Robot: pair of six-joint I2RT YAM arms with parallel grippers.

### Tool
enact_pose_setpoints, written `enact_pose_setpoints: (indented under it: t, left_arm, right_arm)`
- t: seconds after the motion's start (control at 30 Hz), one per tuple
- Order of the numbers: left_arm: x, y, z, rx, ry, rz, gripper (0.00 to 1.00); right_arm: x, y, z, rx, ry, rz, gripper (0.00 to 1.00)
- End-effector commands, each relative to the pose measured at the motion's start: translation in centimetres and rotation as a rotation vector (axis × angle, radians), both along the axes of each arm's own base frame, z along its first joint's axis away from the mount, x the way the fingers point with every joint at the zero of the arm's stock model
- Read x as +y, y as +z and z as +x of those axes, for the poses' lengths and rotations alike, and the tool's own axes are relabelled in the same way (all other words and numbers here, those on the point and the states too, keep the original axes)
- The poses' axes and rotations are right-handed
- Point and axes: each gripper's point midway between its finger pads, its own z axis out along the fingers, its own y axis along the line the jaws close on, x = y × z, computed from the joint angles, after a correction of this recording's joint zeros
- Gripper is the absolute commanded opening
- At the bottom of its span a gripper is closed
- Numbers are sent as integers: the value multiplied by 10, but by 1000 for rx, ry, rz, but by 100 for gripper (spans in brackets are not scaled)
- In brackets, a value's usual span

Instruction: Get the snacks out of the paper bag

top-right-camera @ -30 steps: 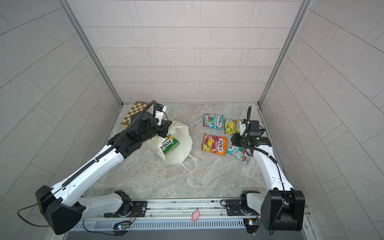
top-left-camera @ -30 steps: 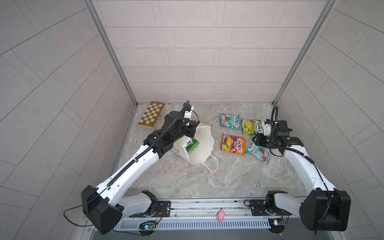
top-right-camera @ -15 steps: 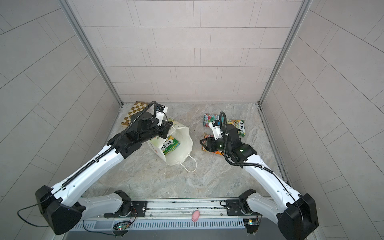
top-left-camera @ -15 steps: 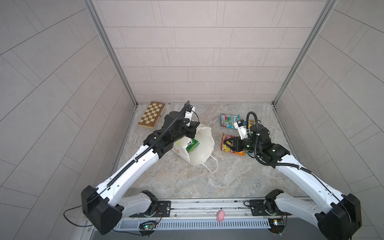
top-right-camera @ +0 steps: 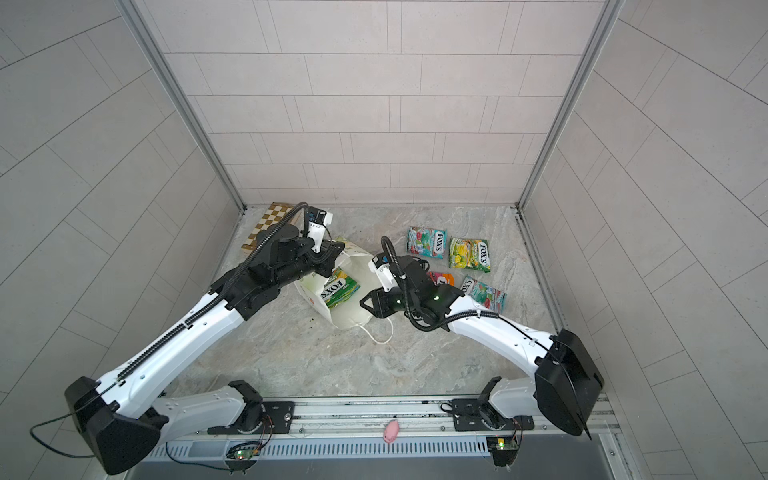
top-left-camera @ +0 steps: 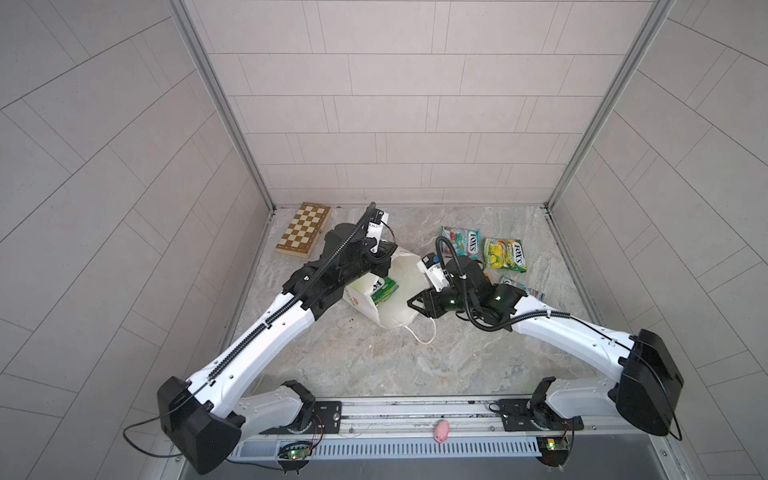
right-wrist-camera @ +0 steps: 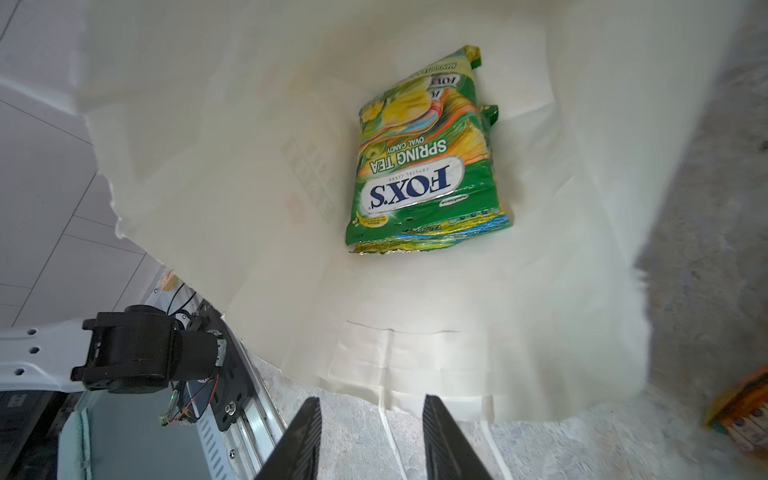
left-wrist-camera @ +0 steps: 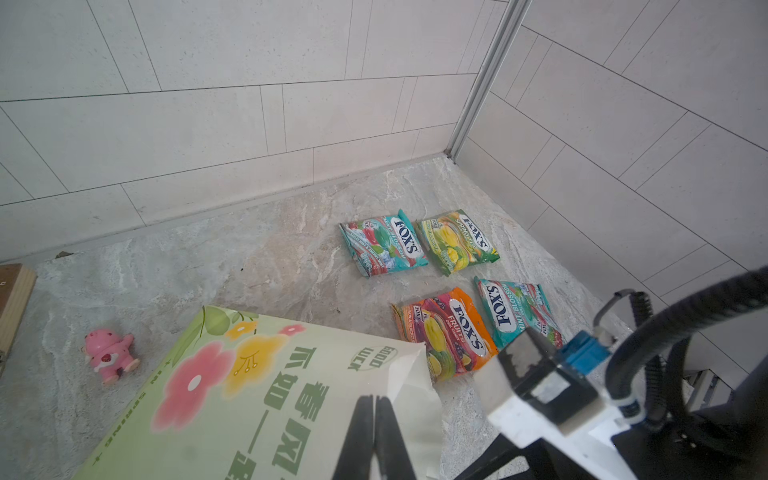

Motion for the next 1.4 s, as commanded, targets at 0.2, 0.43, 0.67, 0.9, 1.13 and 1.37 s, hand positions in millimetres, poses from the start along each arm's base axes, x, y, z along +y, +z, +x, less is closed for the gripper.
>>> enact_pose_setpoints:
  t: [0.2,0.43,0.67,0.9,1.13,1.37]
  left_arm:
    - [-1,11,-3,-41,-3,-28,0]
    - [0,11,-2,-44,3,-24,0]
    - [1,9,-2,-43,7,-20,0]
    - [1,9,-2,-44,7,-19,0]
    - [0,8,-1,-40,9,-17,0]
    - [0,7,-1,-38,7,-14,0]
  right_arm:
    - [36,-22,30,28,-125,-18,41]
    - [47,-37,61,76,-314,32,40]
    - [62,-48,75,101,-395,52,40]
    - [62,-58,83,111,-477,5,42]
    - [53,-67,90,108,-556,-68,45]
    - [54,-73,93,124,-567,-119,46]
